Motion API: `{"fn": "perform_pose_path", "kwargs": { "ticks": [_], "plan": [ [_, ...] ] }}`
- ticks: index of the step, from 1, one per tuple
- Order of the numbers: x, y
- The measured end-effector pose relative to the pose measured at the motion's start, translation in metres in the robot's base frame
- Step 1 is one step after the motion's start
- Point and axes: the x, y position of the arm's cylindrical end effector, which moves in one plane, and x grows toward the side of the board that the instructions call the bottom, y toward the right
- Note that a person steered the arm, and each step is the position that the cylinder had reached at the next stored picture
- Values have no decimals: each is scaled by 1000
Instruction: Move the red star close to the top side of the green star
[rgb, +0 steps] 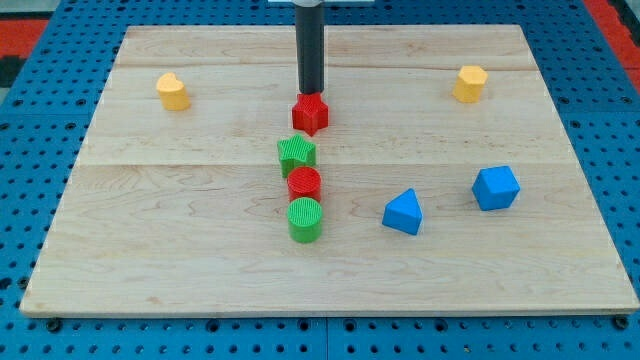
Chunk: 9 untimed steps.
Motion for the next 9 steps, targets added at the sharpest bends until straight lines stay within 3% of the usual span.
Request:
{"fn": "perform_pose_path", "kwargs": {
  "ticks": [1, 2, 4, 9],
  "plan": [
    [11, 0],
    [-29, 17],
    [17, 45],
    [50, 31]
  ]
}}
